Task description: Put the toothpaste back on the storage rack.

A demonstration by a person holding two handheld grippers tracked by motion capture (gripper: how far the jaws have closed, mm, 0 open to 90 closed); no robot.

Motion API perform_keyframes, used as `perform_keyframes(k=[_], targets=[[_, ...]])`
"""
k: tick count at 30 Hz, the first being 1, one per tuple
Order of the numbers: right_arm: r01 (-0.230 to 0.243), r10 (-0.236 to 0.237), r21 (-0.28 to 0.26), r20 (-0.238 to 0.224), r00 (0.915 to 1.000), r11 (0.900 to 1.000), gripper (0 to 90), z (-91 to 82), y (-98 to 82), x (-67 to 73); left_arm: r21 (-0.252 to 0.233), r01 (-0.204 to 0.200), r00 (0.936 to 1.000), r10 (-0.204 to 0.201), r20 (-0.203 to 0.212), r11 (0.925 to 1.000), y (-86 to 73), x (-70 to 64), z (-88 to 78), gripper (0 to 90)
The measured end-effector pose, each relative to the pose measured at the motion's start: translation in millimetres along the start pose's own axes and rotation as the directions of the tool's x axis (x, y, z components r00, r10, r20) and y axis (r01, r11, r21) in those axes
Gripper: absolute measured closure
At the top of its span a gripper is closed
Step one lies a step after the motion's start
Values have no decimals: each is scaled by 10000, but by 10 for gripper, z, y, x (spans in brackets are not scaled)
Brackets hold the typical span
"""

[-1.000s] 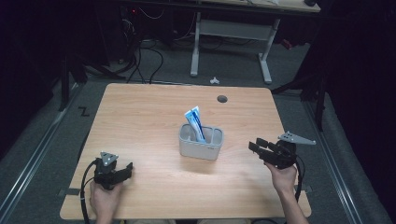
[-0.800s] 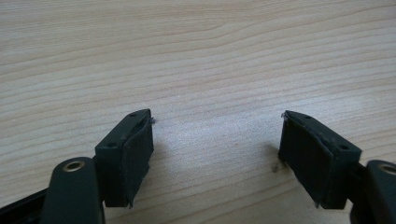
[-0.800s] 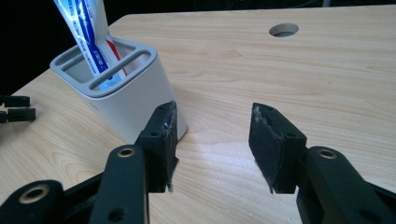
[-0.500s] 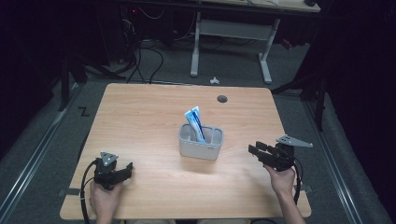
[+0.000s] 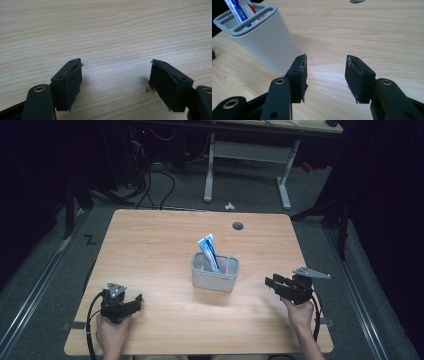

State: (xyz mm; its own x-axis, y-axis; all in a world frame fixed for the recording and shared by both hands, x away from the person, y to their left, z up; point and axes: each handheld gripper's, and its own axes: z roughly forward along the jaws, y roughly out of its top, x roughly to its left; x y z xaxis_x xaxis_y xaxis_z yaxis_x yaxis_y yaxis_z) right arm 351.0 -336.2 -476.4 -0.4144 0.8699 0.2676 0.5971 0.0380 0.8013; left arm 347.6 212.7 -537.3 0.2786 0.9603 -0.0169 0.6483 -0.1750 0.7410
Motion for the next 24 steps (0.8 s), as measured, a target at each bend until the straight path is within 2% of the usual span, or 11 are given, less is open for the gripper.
perform_keyframes(k=[14, 24], targets=[[-26, 12, 367, 368, 9993, 9993, 526, 121, -93, -55, 0, -1, 10000, 1, 0, 10000, 0, 0, 0, 266], [182, -225, 592, 729, 9971, 9981, 522, 211, -144, -76, -4, 4, 10000, -4, 0, 10000, 0, 0, 0, 266]])
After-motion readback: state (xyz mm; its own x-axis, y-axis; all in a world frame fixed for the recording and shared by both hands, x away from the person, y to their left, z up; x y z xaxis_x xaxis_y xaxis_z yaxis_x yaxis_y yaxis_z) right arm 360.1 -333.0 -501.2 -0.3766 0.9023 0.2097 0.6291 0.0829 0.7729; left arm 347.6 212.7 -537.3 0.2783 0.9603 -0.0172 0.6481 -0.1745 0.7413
